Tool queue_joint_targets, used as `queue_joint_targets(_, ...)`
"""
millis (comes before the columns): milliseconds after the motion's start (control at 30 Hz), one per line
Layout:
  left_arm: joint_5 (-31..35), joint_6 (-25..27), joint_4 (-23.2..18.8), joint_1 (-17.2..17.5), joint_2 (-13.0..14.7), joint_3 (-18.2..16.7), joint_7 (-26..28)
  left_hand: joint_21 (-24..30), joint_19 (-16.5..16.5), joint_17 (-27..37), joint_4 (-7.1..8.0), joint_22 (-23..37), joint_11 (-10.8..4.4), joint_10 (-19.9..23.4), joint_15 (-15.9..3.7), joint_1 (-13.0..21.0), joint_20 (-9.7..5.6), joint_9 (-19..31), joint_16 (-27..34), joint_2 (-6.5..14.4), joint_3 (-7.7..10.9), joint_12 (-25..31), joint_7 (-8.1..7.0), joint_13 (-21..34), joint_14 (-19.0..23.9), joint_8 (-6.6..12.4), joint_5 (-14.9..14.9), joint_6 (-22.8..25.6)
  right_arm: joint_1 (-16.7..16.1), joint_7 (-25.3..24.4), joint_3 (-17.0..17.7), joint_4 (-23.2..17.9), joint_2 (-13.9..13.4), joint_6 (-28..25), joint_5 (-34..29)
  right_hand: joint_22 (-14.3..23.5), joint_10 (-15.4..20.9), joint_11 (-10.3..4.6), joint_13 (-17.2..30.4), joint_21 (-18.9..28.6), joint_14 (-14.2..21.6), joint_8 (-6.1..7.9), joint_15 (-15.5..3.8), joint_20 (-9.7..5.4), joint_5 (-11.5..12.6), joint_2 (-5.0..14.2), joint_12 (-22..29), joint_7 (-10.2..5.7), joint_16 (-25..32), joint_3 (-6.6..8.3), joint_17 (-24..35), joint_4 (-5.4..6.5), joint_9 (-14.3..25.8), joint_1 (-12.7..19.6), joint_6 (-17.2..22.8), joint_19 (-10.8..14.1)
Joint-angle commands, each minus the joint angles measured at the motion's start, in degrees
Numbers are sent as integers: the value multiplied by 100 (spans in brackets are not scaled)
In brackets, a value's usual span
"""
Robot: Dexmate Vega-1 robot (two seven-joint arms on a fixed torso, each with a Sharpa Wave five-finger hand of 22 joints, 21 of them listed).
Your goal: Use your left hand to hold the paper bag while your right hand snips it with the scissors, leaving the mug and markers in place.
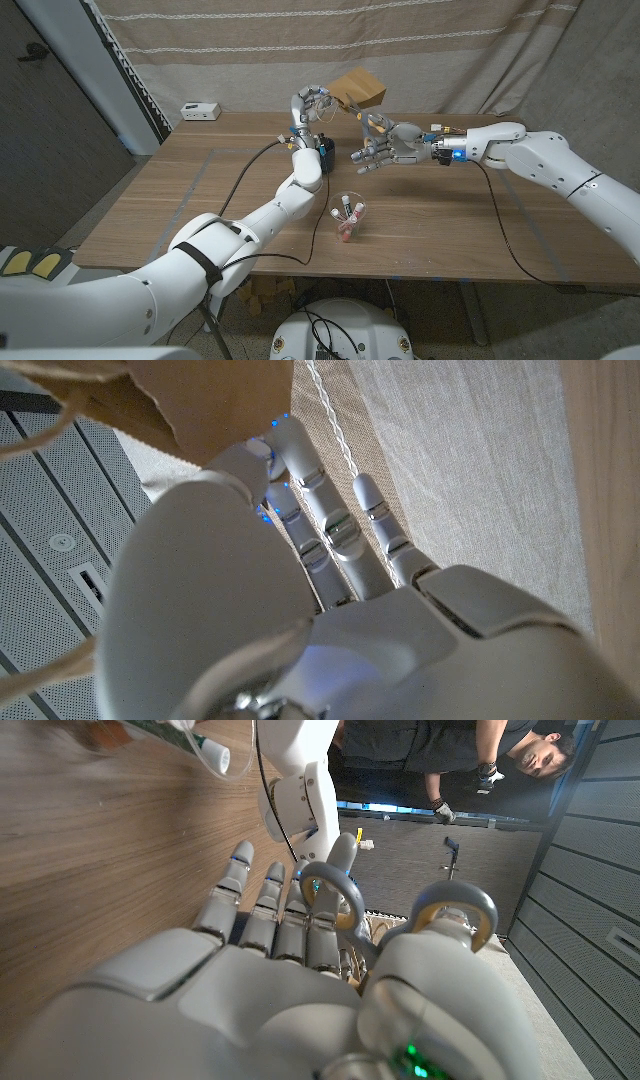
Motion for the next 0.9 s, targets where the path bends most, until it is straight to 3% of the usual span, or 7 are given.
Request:
queue_joint_targets(33, 25, -4, -113, 63, 32, -52, 66, 62, -17, 12, -1, 0, 9, 44, 6, 9, -717, -12, 68, -58, 61, 8, 20, 10, 54, 1, -19, 54, -84, -21, 72, -6, -44, 47, 72, 8, 67, -15, 15, 0, 23, 26, 17, 7, 16, 40, 23, 6, -10, -7, 6, -27, 14, 40, 61, 49)
queue_joint_targets(900, -164, -376, 143, 4, -34, -151, -297, 162, -45, -27, -30, -21, 13, 69, 6, -23, -736, -82, 119, -125, 263, 8, 39, 3, 50, 5, -157, 102, -112, -60, 107, -12, -80, 72, 59, 9, 112, -44, 12, -4, 33, 49, -7, 8, 6, 87, 34, -8, -13, 54, 6, -82, 1, 141, 100, 61)
